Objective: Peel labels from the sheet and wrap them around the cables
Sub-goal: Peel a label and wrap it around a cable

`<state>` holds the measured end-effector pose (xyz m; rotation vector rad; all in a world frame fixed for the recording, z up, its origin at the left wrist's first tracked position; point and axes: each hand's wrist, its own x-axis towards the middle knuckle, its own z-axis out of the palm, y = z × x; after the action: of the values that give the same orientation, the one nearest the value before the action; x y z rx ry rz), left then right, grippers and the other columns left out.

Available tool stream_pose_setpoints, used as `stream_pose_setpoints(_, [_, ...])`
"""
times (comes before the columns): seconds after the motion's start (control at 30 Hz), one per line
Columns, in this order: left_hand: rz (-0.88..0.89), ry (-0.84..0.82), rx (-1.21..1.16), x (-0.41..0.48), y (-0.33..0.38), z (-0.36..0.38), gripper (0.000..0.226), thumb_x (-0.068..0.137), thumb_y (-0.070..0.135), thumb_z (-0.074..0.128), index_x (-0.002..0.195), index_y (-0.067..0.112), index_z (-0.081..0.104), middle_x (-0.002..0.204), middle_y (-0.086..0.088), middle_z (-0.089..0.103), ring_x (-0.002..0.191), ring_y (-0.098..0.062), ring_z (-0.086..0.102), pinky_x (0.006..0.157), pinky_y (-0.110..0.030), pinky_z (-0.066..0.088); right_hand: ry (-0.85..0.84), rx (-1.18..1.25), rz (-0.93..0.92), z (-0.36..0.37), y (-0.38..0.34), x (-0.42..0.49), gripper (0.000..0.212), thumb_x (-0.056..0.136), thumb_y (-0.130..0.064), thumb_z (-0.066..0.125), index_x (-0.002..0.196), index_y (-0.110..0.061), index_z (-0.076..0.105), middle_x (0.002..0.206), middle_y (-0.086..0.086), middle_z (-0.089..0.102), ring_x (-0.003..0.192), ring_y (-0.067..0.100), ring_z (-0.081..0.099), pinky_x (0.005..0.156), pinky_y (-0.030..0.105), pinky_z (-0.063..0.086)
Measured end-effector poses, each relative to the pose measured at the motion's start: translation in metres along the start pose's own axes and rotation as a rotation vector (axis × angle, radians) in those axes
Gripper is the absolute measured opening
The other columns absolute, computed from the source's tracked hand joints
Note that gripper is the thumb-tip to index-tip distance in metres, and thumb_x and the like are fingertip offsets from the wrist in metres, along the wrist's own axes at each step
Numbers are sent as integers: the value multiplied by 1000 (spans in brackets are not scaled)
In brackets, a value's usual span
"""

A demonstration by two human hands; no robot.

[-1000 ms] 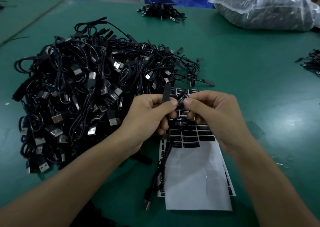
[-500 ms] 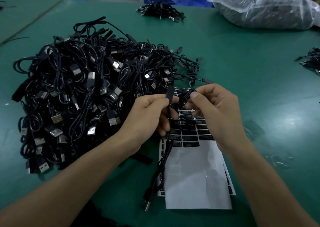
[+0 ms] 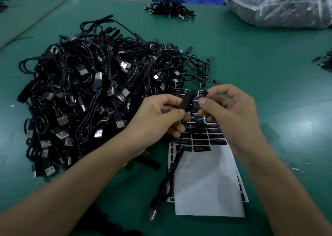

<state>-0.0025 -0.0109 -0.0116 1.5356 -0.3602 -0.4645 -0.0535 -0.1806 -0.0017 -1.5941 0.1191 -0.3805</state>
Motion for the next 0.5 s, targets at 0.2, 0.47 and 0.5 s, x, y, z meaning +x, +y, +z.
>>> stream_pose_setpoints(0.2, [19,1,28,-1,0,-7,11,95,2,64,101,11,67,84,-7,77,58,-10,67,53,-21,55,-12,19,31,-3,-1,1,23,83,-3,78,98,-17,67,73,2,75,64,11,70,59,16,51])
stream_pose_setpoints(0.47, [7,-2,49,-1,0,-5,7,92,3,67,97,7,67,83,-8,77,57,-11,67,52,-21,55,-32,52,15,-3,-4,-1,22,84,-3,76,78,-24,71,72,4,73,65,14,69,55,18,50])
stream_pose_setpoints(0.5, [5,-2,48,-1,0,-5,7,91,2,68,97,7,67,83,-8,77,57,-11,68,52,-21,55,-35,54,13,-4,-4,0,22,84,-4,76,77,-24,72,72,4,73,65,14,69,56,18,50])
